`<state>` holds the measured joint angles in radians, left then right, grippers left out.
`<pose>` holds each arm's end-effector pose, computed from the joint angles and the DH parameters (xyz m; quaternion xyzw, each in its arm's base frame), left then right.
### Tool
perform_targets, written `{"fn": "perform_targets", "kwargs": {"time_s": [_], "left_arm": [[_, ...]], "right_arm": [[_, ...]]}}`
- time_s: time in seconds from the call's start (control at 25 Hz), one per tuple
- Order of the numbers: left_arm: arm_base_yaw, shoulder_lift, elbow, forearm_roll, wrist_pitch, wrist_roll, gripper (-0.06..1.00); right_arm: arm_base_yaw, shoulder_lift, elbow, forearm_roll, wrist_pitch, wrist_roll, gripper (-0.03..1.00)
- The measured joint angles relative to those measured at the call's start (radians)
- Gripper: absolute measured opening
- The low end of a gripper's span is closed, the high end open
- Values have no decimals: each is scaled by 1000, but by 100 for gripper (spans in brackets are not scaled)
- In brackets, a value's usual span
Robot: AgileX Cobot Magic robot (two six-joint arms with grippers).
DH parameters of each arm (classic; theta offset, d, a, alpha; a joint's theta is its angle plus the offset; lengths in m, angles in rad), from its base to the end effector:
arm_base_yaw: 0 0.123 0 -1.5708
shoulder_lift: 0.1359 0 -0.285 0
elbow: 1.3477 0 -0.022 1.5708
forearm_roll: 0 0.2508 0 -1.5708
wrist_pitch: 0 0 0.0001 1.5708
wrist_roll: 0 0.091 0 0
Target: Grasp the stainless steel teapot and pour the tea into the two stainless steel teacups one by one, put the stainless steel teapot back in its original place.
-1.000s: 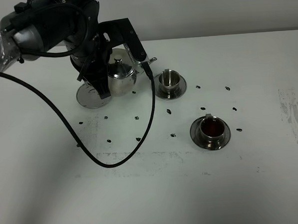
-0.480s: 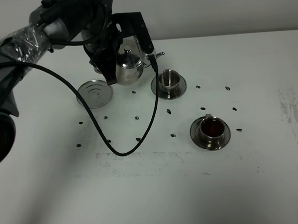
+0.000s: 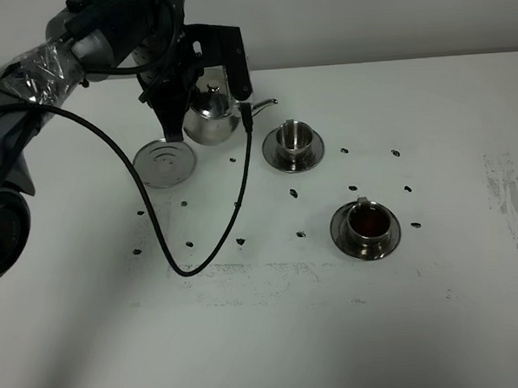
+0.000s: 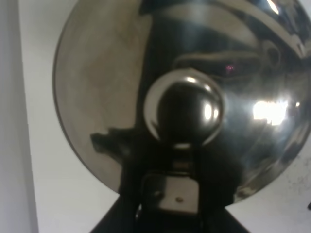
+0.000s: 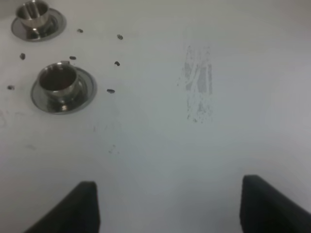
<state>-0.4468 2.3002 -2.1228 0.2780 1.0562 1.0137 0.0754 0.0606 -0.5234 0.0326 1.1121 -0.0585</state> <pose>0.4661 -0.1992 0.2272 0.6765 0.6937 0.1853 0.1633 -0.0005 0.0026 0.2799 -0.0593 0.8734 0.0204 0.4830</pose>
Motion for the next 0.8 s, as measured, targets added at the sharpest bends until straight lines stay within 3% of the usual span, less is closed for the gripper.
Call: {"fn": "perform_targets", "kwargs": {"time_s": [0.44, 0.8], "left_arm": [[1, 32, 0, 2, -62, 88, 18], [2, 32, 0, 63, -93, 113, 18]], "right_arm": [[0, 0, 0, 0, 0, 1, 59], [0, 0, 0, 0, 0, 1, 59]]}}
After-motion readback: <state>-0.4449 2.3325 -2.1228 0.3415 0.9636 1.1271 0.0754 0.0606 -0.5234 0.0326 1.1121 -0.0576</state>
